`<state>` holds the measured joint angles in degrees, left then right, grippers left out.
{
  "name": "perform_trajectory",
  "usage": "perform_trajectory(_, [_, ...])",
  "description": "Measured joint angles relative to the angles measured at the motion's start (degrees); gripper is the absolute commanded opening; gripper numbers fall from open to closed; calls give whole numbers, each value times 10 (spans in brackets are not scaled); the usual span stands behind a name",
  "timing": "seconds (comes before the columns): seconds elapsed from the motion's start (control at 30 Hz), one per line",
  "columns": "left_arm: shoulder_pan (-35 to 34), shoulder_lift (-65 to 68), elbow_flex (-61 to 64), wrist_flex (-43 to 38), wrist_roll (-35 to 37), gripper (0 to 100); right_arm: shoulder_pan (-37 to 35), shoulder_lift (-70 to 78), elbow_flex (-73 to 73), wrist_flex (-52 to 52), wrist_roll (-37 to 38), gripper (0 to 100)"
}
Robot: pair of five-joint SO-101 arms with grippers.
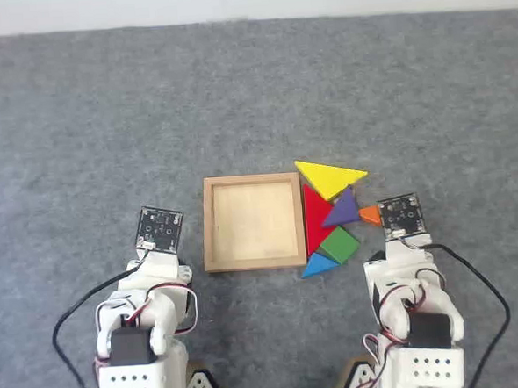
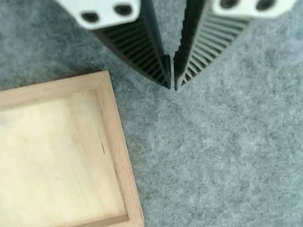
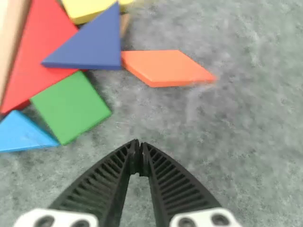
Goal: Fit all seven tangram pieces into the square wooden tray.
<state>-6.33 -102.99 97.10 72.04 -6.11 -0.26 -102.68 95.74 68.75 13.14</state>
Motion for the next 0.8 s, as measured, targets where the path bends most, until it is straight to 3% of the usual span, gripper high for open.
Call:
perform_trajectory(0.1, [0, 0, 0, 0, 0, 13, -3, 0, 0, 1, 4, 9])
perform_trajectory(0.17, [0, 0, 0, 0, 0, 13, -1, 0, 0, -8, 47, 9])
perform_trajectory(0.37, [0, 0, 0, 0, 0, 13, 20, 0, 0, -42, 348, 18])
perform_trajectory(0.57, [0, 0, 0, 0, 0, 13, 91, 0, -16, -96, 327, 162])
perform_trajectory(0.8, [0, 0, 0, 0, 0, 13, 78, 4, -100, -76, 326, 132])
